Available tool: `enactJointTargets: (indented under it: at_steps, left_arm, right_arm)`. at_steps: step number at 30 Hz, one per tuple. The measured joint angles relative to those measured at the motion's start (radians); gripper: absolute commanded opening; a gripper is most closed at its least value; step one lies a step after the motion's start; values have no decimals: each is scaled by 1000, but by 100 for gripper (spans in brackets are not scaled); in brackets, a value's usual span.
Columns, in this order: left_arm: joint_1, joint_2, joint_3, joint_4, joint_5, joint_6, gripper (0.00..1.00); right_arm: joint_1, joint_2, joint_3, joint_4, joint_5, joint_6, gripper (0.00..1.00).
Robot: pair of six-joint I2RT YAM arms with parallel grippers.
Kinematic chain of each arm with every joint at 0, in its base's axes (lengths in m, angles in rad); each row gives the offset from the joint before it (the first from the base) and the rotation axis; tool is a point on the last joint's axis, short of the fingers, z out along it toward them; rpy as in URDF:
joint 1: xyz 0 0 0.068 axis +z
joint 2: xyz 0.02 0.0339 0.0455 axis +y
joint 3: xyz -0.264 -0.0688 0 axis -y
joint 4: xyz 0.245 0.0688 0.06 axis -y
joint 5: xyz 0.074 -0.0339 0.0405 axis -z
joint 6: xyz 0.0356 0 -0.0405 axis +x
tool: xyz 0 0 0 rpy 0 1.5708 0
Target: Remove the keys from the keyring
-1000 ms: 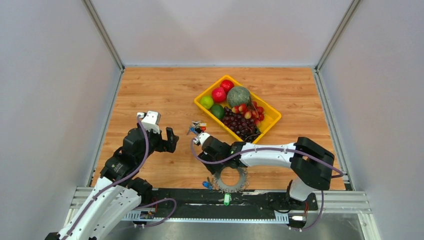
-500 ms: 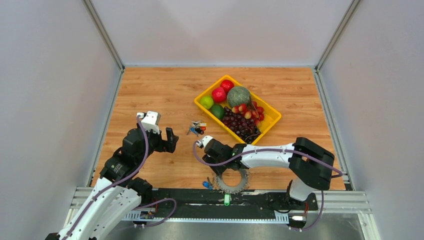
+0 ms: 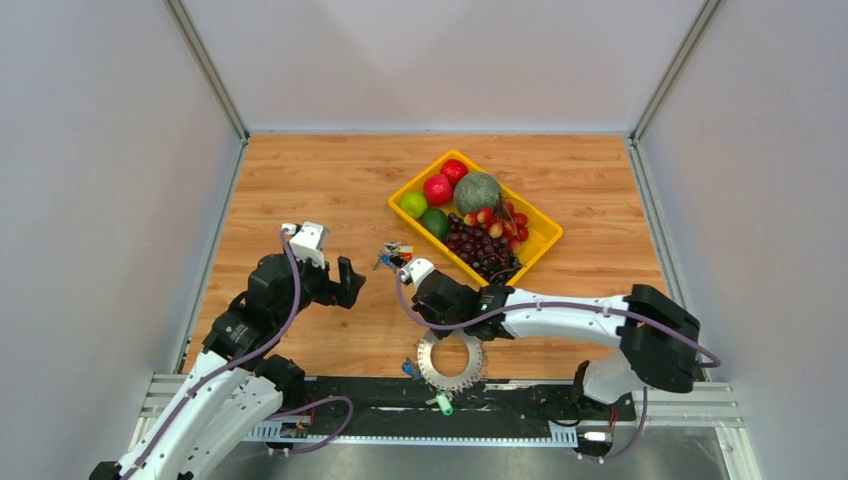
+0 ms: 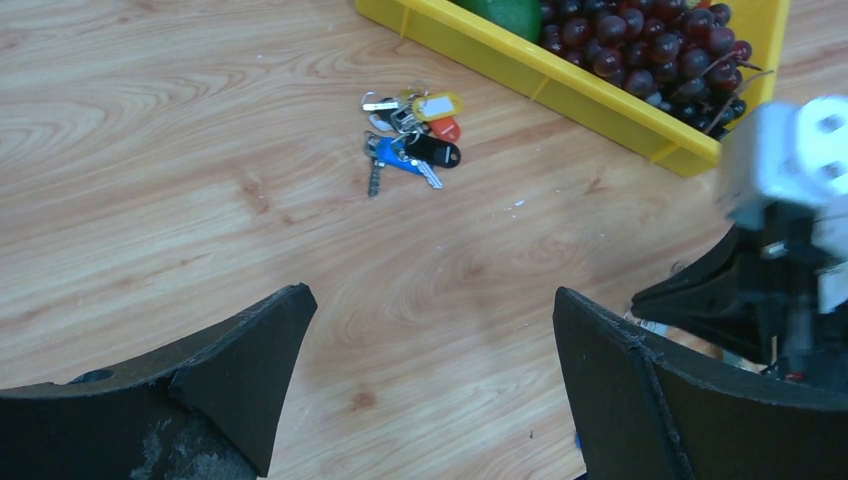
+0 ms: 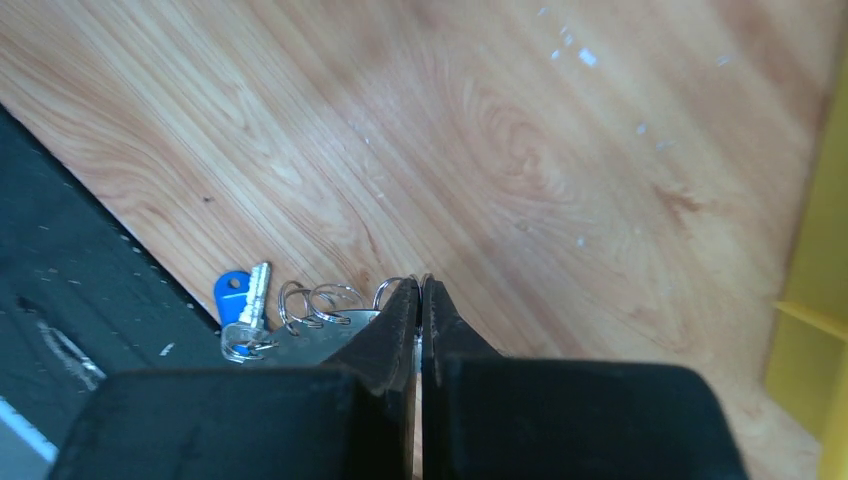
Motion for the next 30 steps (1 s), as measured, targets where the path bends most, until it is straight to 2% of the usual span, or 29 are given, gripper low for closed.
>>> enactJointTargets:
  at_steps: [9, 17, 24, 30]
  left_arm:
    - [0, 60, -5, 79, 115, -37, 100]
    - [0, 46, -135, 312, 282, -122, 100]
    - [0, -22, -365, 633, 343, -182, 100]
    - [-7, 74, -364, 815, 487, -137, 100]
  right_arm:
    - [-55, -322, -28, 8, 53, 8, 0]
    - [-134, -568, -63, 14, 58, -10, 0]
    - [-200, -645, -56, 10, 58, -43, 0]
    - [-213, -651, -17, 8, 39, -53, 0]
